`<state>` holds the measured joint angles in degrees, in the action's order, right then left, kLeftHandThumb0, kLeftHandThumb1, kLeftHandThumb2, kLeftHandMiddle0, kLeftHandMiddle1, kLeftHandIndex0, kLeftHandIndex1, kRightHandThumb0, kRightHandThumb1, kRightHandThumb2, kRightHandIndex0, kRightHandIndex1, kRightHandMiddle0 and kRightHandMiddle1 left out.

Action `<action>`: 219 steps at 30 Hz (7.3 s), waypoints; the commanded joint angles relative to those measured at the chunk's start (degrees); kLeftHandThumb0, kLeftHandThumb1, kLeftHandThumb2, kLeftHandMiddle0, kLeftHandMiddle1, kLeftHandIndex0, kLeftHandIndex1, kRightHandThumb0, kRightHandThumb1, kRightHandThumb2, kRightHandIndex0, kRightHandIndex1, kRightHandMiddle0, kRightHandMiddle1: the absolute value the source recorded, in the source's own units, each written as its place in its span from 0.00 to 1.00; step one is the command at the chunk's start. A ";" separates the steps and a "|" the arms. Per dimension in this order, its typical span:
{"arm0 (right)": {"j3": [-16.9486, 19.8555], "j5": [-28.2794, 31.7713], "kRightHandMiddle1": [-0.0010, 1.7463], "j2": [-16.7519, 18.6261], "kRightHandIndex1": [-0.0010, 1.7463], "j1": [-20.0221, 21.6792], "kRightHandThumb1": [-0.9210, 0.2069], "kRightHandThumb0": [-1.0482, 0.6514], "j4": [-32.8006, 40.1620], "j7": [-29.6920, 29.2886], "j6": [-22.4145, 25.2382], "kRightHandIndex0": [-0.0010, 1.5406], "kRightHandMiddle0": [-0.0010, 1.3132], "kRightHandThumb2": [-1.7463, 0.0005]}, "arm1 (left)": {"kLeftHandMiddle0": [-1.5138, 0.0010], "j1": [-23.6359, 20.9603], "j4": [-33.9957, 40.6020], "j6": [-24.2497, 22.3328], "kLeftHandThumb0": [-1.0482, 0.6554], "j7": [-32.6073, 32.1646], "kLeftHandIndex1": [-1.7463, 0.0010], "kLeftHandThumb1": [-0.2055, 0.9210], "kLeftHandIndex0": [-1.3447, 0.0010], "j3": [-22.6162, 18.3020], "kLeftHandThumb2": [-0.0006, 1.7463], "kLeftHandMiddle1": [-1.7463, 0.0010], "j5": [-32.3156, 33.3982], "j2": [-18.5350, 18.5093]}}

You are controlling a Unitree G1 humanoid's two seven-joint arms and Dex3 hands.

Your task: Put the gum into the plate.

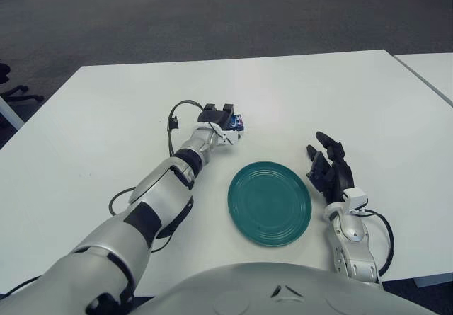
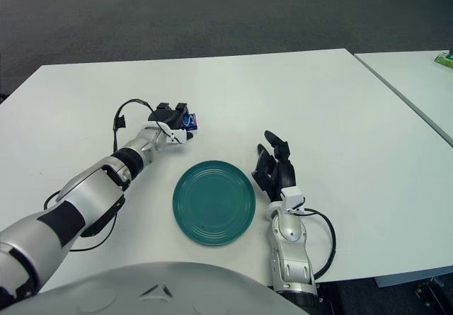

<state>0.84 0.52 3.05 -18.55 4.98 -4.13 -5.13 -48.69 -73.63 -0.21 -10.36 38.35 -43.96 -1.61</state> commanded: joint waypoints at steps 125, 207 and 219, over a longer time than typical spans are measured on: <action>3.42 7.41 0.41 3.01 0.00 1.23 0.00 0.24 -6.70 2.99 1.28 0.25 0.00 0.47 | 1.00 23.21 66.70 45.97 0.01 53.13 0.93 1.00 1.00 -4.63 0.18 0.92 26.12 -21.39; 0.17 3.55 0.46 2.56 0.02 -6.50 0.00 0.17 0.87 1.34 3.72 0.31 0.00 0.49 | 0.75 70.44 85.80 -4.96 0.17 13.58 0.37 1.00 0.89 -36.33 0.49 0.54 50.97 4.57; 0.30 2.96 0.47 1.79 0.02 -5.90 0.00 0.16 0.75 1.46 4.73 0.31 0.00 0.49 | 0.74 70.73 74.33 10.38 0.15 13.31 0.38 1.00 0.87 -33.81 0.51 0.63 45.45 4.38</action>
<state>0.65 3.38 5.07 -22.79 8.43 -2.37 -4.59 21.80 4.58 9.27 2.86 4.10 2.45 3.14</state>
